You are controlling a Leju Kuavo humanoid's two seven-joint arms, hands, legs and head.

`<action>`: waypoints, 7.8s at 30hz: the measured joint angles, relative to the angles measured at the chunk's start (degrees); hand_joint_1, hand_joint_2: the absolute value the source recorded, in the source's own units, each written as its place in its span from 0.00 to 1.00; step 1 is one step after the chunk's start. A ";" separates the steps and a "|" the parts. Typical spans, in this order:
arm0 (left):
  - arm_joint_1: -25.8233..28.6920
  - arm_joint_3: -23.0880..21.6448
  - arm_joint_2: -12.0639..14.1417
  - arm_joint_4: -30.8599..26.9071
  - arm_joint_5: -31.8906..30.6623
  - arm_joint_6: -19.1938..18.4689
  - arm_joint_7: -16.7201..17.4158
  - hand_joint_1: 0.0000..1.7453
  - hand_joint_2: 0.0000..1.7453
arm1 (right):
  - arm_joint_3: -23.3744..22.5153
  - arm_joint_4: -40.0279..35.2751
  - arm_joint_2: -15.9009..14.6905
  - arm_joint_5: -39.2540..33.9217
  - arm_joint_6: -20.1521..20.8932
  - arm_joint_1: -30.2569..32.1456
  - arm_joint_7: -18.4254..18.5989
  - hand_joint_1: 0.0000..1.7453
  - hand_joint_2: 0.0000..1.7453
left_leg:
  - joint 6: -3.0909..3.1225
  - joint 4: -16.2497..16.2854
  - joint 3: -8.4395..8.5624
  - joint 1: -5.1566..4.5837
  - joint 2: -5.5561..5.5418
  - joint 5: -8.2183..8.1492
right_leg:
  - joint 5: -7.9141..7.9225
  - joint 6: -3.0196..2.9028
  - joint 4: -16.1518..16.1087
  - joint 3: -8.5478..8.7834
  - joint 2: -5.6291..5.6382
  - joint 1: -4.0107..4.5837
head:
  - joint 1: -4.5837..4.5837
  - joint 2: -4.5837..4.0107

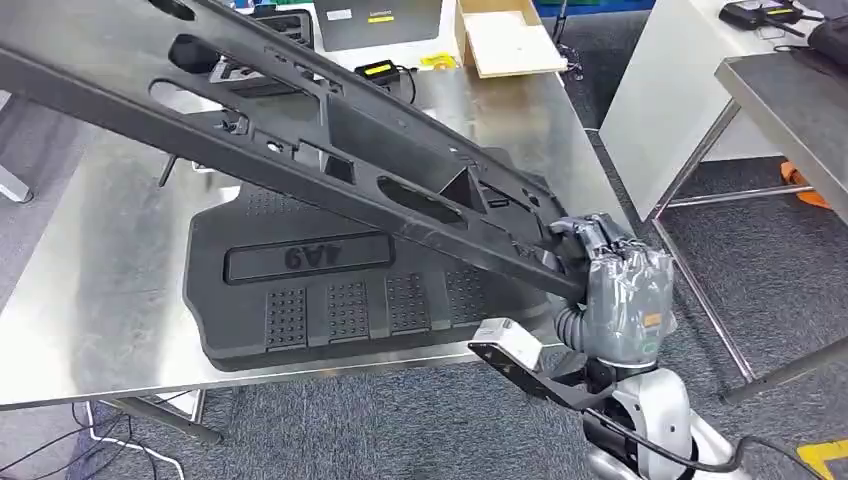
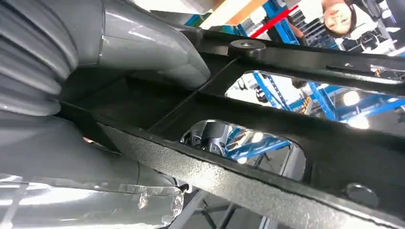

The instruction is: Take the parts from the cabinet and place them on the table.

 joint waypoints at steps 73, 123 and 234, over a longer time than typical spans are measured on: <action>-2.07 -1.22 0.50 0.00 -5.57 -2.52 3.37 0.00 0.00 | 12.37 28.31 -0.72 -4.94 9.09 -29.50 4.22 1.00 1.00 | -1.23 0.19 -0.03 -0.15 -0.02 -0.25 | -0.09 -0.18 -0.11 0.28 -0.03 0.02 | 0.02 0.00; -1.94 -1.05 0.52 -1.60 -7.52 -1.27 6.82 0.00 0.00 | 11.02 49.40 7.10 -3.44 27.32 -31.14 4.63 0.00 1.00 | -1.23 0.25 -0.10 -0.14 -0.10 -0.25 | -0.09 -0.18 -0.10 0.26 -0.07 0.04 | 0.02 0.00; 1.30 1.11 0.92 -1.88 1.99 6.05 2.03 0.00 0.00 | -22.45 4.02 32.55 -15.82 -12.04 -4.01 -55.60 0.00 1.00 | -1.24 1.11 0.26 0.17 0.37 -0.98 | 1.94 -0.34 0.58 -1.80 -0.25 0.34 | -0.42 0.00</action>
